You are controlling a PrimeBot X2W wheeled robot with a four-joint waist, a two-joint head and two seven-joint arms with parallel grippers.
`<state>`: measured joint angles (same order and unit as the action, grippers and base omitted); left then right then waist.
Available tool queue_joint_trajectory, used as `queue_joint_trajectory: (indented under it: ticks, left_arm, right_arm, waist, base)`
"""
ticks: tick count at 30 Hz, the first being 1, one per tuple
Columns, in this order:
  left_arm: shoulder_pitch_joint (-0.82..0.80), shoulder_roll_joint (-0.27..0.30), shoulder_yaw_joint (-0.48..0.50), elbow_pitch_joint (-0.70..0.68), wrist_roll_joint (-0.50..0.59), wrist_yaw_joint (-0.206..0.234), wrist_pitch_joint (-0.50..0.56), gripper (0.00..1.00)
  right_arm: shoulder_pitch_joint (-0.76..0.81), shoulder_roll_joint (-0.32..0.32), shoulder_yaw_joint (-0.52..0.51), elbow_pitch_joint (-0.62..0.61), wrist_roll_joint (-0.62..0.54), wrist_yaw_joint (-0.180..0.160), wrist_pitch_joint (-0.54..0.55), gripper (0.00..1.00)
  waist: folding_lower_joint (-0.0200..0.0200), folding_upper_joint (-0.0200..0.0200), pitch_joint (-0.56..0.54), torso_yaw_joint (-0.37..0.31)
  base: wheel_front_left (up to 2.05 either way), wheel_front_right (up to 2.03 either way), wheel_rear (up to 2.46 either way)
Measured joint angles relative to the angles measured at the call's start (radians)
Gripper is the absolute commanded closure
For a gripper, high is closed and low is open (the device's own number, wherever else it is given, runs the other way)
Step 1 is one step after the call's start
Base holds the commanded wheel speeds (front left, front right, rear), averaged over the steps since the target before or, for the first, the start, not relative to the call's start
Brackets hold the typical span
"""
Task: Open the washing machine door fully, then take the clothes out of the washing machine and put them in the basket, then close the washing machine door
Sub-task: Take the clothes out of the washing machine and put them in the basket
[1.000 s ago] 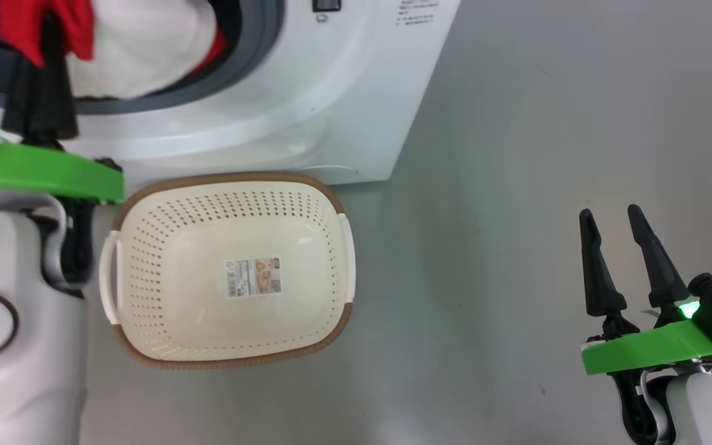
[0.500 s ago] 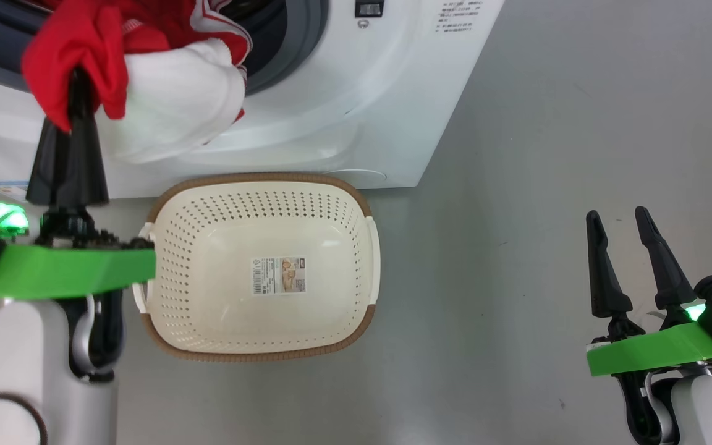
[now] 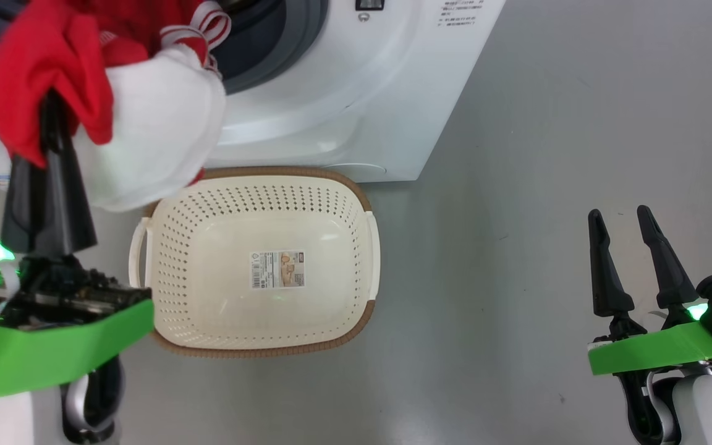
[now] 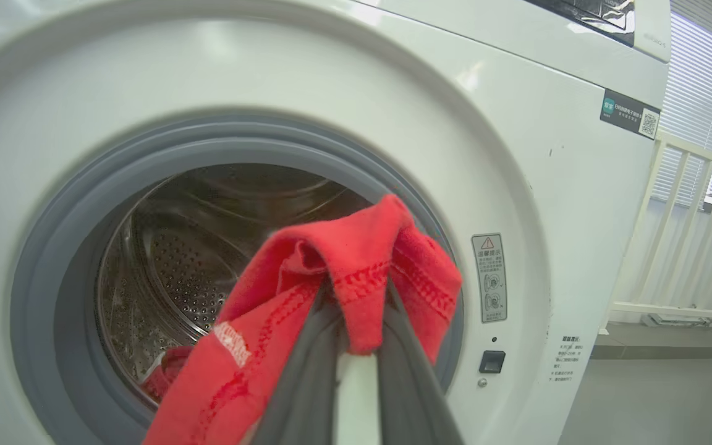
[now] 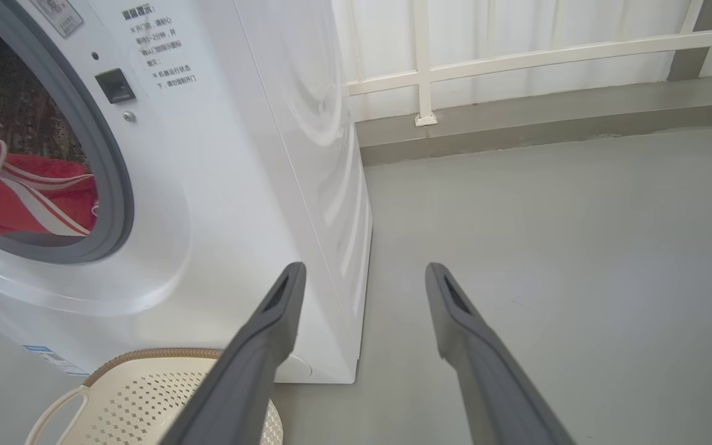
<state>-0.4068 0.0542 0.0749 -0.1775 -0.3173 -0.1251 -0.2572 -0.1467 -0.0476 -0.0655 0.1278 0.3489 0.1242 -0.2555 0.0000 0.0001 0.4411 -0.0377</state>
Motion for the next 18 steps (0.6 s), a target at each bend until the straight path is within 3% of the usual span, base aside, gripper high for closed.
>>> queue_joint_trajectory:
  ticks: [6, 18]
  left_arm:
    - [0.022, -0.006, -0.016, 0.074, 0.007, 0.000, 0.000, 1.00]
    - [-0.010, -0.013, -0.051, 0.433, 0.016, 0.000, 0.000, 0.96]
  right_arm:
    - [-0.002, 0.000, 0.004, 0.000, 0.000, 0.000, 0.000, 0.00]
    - [-0.041, 0.000, 0.014, -0.011, 0.016, 0.000, 0.000, 0.00]
  waist:
    - [0.0000, 0.0000, 0.017, 0.000]
    - [0.0001, 0.0000, 0.091, -0.015]
  base:
    - [0.00, 0.00, 0.00]
    - [0.00, 0.00, 0.00]
